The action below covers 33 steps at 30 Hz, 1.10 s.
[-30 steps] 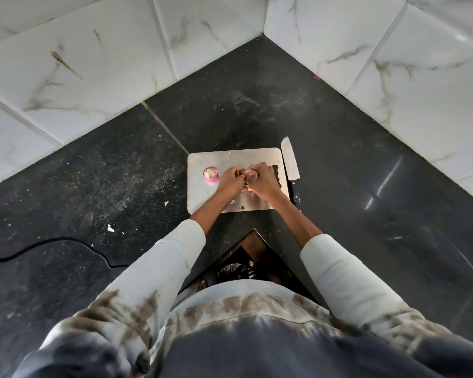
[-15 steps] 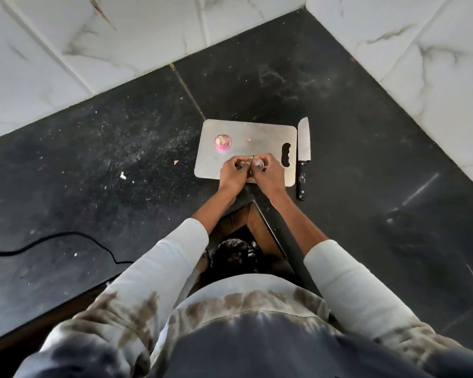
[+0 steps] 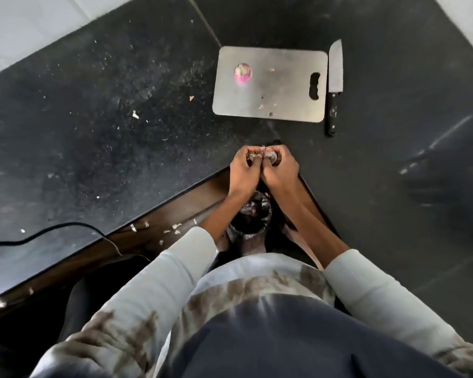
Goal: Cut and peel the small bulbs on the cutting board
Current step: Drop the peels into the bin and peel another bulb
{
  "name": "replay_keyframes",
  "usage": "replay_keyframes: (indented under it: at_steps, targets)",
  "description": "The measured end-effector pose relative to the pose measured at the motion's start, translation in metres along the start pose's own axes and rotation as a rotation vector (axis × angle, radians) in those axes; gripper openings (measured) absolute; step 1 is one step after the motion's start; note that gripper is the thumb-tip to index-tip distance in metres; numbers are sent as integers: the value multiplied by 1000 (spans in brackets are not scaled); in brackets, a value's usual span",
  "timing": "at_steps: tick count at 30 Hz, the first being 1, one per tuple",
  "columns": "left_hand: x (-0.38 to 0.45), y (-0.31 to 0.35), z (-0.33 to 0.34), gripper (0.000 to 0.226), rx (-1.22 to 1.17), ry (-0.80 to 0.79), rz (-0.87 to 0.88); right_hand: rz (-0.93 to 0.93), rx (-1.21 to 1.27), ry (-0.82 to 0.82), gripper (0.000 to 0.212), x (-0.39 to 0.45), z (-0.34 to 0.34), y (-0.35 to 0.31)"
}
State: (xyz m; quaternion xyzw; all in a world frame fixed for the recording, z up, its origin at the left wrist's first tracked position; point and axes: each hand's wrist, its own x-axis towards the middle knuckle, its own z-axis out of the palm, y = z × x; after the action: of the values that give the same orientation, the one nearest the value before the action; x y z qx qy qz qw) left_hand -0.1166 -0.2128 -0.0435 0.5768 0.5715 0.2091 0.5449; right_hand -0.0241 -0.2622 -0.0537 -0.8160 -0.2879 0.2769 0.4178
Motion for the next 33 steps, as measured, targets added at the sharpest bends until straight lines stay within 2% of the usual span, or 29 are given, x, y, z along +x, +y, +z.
replay_keyframes:
  at_steps: [8, 13, 15, 18, 21, 23, 24, 26, 29, 33]
  targets:
    - [9, -138, -4, 25, 69, -251, -274, 294, -59, -110, 20, -48, 49, 76]
    - [54, -255, 19, 44, 142, -325, -406, 426, -69, -135, 22, -52, 91, 125]
    - [68, -295, 30, 59, 144, -353, -446, 463, -85, -162, 21, -53, 100, 140]
    - [74, -328, 43, 74, 183, -348, -483, 420, -104, -201, 21, -52, 114, 175]
    - [60, -297, 38, 55, 275, -372, -488, 475, -62, -233, 14, -45, 134, 256]
    - [47, -269, 31, 46, 317, -440, -512, 557, -17, -244, 33, -44, 132, 265]
    - [42, -256, 26, 45, 329, -462, -519, 572, -22, -232, 40, -45, 126, 247]
    - [39, -242, 19, 48, 364, -479, -464, 549, -68, -214, 40, -44, 115, 227]
    - [39, -208, 6, 46, 470, -470, -253, 445, -121, -190, 33, -37, 90, 168]
    - [34, -122, -8, 51, 536, -497, 81, 243, -177, -161, 38, -18, 60, 89]
